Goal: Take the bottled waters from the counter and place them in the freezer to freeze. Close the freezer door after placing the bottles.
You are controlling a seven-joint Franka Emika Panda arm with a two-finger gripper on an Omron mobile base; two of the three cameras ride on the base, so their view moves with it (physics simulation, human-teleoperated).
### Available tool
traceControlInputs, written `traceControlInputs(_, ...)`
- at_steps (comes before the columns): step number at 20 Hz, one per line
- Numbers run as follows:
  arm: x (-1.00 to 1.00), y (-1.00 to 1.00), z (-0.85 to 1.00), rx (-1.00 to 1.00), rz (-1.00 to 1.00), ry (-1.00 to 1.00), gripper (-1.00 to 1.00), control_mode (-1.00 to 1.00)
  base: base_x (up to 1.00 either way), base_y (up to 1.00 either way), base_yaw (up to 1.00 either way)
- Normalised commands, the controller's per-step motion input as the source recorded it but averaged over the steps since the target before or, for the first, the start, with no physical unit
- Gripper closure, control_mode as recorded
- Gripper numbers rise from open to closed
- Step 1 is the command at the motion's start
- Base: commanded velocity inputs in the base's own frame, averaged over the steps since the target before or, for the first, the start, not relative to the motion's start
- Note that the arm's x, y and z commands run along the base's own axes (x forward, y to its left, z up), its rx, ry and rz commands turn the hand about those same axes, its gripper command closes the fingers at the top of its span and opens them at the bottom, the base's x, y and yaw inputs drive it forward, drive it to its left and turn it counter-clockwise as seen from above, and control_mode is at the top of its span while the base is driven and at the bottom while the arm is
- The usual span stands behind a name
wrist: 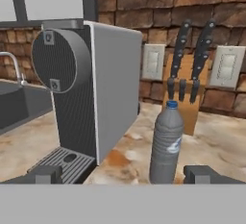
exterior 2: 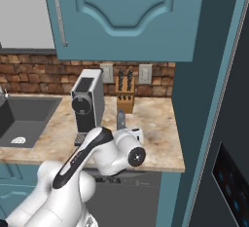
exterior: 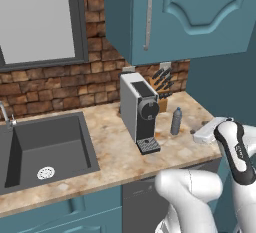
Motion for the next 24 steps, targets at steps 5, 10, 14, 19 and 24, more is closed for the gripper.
traceControlInputs(5,0.31,0.0,-0.18,0.06,0.01,-0.03,-1.0,-1.0,0.0,0.0,0.0)
traceControlInputs(10,0.33,-0.03,-0.09,0.06,0.0,-0.04,-1.0,-1.0,0.0,0.0,0.0)
traceControlInputs(14,0.27,-0.06,-0.06,0.05,0.0,0.0,-1.0,-1.0,0.0,0.0,0.0)
traceControlInputs(19,0.29,-0.09,-0.04,0.03,0.0,0.0,-1.0,-1.0,0.0,0.0,0.0)
traceControlInputs(24,0.29,-0.12,-0.05,0.01,0.0,0.0,-1.0,-1.0,0.0,0.0,0.0)
